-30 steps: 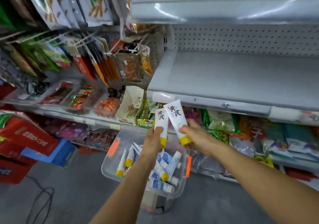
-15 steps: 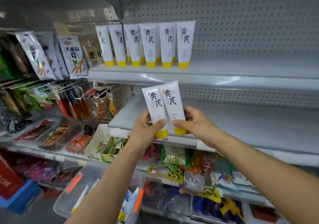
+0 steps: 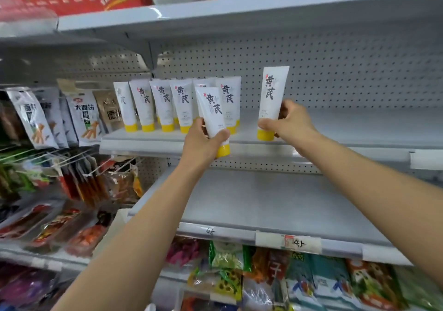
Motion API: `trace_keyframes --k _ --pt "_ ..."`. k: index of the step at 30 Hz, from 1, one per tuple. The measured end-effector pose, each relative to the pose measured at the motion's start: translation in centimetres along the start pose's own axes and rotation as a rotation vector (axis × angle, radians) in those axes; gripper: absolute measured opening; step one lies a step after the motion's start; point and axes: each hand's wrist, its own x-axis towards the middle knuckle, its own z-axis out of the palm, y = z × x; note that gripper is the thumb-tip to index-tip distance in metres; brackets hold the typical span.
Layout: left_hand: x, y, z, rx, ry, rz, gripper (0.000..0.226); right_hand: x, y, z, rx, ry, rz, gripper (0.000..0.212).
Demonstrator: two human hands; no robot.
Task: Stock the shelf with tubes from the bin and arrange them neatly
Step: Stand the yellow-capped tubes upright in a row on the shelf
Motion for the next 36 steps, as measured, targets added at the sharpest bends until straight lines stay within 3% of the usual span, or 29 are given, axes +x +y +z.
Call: trace_keyframes --k 4,11,33,36 --pt "2.4 -0.5 0.1 0.04 0.016 0.009 0.037 3.6 1.6 1.3 -0.21 0.025 0.033 0.051" --pt "5.4 -1.4 0.3 0.114 -0.018 0.077 0.036 7.8 2.9 3.7 -0.374 0.022 0.023 0.052" --pt "8.0 -2.7 0.2 0.069 -0.051 0.105 0.034 11.1 4.6 5.1 -0.394 0.081 0.1 0.067" --pt "7.5 -2.1 0.2 0.055 -0.045 0.089 0.031 8.9 3.7 4.6 -0.37 0.134 0.004 0.05"
